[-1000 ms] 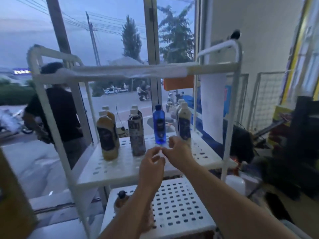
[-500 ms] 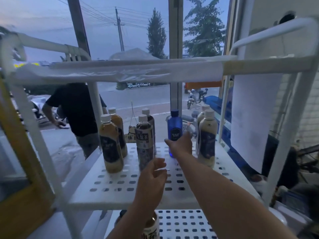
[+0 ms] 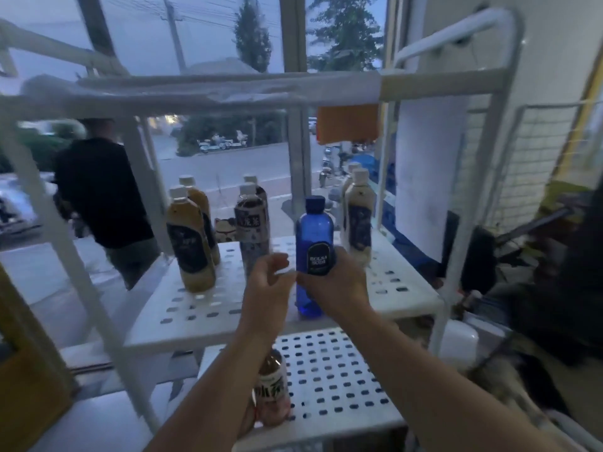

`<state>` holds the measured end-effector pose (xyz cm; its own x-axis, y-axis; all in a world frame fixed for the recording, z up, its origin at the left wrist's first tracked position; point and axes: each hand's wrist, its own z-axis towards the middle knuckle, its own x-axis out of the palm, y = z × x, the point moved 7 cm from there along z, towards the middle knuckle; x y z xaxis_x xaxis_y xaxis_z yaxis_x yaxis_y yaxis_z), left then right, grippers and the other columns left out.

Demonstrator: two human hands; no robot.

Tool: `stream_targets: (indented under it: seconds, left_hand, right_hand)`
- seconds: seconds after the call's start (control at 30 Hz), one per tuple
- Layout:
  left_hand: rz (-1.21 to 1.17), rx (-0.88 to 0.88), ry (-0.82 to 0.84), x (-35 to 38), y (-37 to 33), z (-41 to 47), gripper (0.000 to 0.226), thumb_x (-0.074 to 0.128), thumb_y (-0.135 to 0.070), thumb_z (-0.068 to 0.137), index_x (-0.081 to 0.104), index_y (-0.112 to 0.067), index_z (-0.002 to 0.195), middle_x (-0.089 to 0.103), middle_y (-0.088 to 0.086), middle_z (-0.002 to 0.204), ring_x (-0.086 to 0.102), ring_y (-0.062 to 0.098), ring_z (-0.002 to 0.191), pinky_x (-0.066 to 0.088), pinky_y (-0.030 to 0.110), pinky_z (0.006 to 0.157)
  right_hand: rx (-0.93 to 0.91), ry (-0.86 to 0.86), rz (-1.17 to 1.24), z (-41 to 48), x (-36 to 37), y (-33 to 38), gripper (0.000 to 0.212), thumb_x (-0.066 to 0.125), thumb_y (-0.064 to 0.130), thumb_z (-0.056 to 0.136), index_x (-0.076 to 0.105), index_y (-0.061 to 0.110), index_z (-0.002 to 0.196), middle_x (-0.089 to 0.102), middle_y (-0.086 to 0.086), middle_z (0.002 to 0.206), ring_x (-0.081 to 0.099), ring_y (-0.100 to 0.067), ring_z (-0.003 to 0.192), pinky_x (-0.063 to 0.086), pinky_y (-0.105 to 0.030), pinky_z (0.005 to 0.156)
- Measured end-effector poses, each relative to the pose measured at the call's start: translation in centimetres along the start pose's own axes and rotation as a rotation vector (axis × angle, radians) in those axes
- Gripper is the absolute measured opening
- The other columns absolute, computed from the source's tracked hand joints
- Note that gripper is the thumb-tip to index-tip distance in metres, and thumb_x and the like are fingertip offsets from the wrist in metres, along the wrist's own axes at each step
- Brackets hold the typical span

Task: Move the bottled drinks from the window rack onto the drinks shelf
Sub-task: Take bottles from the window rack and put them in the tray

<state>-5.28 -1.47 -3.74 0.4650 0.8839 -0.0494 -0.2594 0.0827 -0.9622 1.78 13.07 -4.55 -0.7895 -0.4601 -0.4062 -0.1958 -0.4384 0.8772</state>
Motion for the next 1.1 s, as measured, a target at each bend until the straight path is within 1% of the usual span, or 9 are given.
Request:
stream_targets:
  seconds: [0.1, 0.23, 0.4, 0.6, 0.67, 0.73, 0.83, 1.0, 1.1]
  left_hand:
    - [-0.084, -0.008, 0.121, 2.7, -0.1, -3.1, 0.020, 0.062, -0.017, 0.091, 0.061, -0.032, 0.105, 0.066, -0.011, 0.108, 0.065, 0.011, 0.096, 0.049, 0.027, 0.073]
    - [-0.178, -0.048, 0.399, 9.2, 1.2, -9.3, 0.019, 0.065, -0.018, 0.081, 0.064, -0.020, 0.100, 0.070, 0.004, 0.098, 0.064, 0.023, 0.089, 0.052, 0.043, 0.079]
    - [-0.174, -0.147, 0.574, 17.6, 4.1, -18.0, 0.024, 0.060, -0.021, 0.078, 0.063, -0.021, 0.102, 0.069, -0.007, 0.088, 0.064, 0.011, 0.077, 0.050, 0.025, 0.064]
    - [-0.115, -0.250, 0.909, 28.0, 7.9, -30.0, 0.020, 0.060, -0.008, 0.087, 0.061, -0.026, 0.096, 0.068, -0.002, 0.091, 0.068, 0.004, 0.076, 0.052, 0.018, 0.059]
    - [-0.073, -0.281, 0.984, 30.3, 9.5, -33.0, 0.025, 0.057, -0.007, 0.088, 0.060, -0.029, 0.098, 0.068, -0.004, 0.096, 0.068, 0.011, 0.087, 0.054, 0.022, 0.069]
    - [-0.013, -0.312, 1.010, 31.8, 11.4, -34.6, 0.027, 0.056, -0.010, 0.088, 0.059, -0.033, 0.100, 0.067, -0.006, 0.101, 0.066, 0.010, 0.094, 0.054, 0.025, 0.076]
    - [0.068, -0.357, 1.027, 33.3, 14.4, -35.1, 0.028, 0.056, -0.011, 0.090, 0.057, -0.037, 0.098, 0.066, -0.010, 0.102, 0.063, 0.005, 0.094, 0.050, 0.018, 0.070]
    - [0.137, -0.388, 1.024, 33.1, 18.3, -33.4, 0.029, 0.056, -0.007, 0.091, 0.060, -0.035, 0.097, 0.067, -0.008, 0.105, 0.063, 0.011, 0.098, 0.052, 0.027, 0.081]
    - [0.147, -0.383, 0.977, 31.6, 18.8, -31.5, 0.029, 0.056, -0.006, 0.090, 0.062, -0.034, 0.096, 0.067, -0.012, 0.101, 0.063, 0.009, 0.094, 0.051, 0.024, 0.074]
  right_hand:
    - [-0.013, -0.099, 0.021, -5.5, -5.3, -1.3, 0.064, 0.073, 0.076, 0.040, 0.054, 0.040, 0.089, 0.066, 0.022, 0.073, 0.062, 0.007, 0.065, 0.047, -0.012, 0.049]
    - [0.050, -0.233, -0.043, -13.1, -12.0, -5.4, 0.063, 0.076, 0.077, 0.048, 0.056, 0.038, 0.093, 0.068, 0.020, 0.078, 0.064, 0.005, 0.068, 0.055, -0.024, 0.057]
    - [0.214, -0.446, -0.099, -21.6, -20.4, -12.8, 0.060, 0.078, 0.070, 0.049, 0.055, 0.038, 0.094, 0.068, 0.018, 0.083, 0.064, 0.002, 0.075, 0.055, -0.028, 0.065]
    - [0.646, -0.528, -0.111, -29.9, -27.7, -25.8, 0.059, 0.079, 0.063, 0.052, 0.064, 0.030, 0.098, 0.072, 0.008, 0.084, 0.069, -0.014, 0.076, 0.058, -0.036, 0.070]
    - [0.808, -0.525, -0.103, -31.9, -28.5, -30.8, 0.053, 0.077, 0.059, 0.055, 0.067, 0.028, 0.095, 0.072, 0.006, 0.080, 0.068, -0.013, 0.070, 0.057, -0.032, 0.065]
    - [0.984, -0.510, -0.061, -33.6, -28.3, -35.8, 0.048, 0.079, 0.055, 0.062, 0.068, 0.024, 0.096, 0.071, 0.003, 0.080, 0.067, -0.013, 0.069, 0.055, -0.030, 0.062]
    - [1.133, -0.421, -0.036, -34.3, -26.7, -41.7, 0.049, 0.078, 0.057, 0.067, 0.064, 0.021, 0.096, 0.065, 0.004, 0.077, 0.064, -0.014, 0.068, 0.045, -0.026, 0.051]
    - [1.200, -0.396, -0.044, -33.7, -24.9, -45.3, 0.051, 0.072, 0.065, 0.071, 0.062, 0.020, 0.093, 0.067, 0.001, 0.086, 0.063, -0.016, 0.070, 0.047, -0.027, 0.055]
    - [1.170, -0.343, -0.302, -32.6, -26.5, -42.5, 0.059, 0.053, 0.074, 0.079, 0.059, 0.020, 0.101, 0.061, -0.003, 0.104, 0.062, -0.021, 0.082, 0.044, -0.029, 0.060]
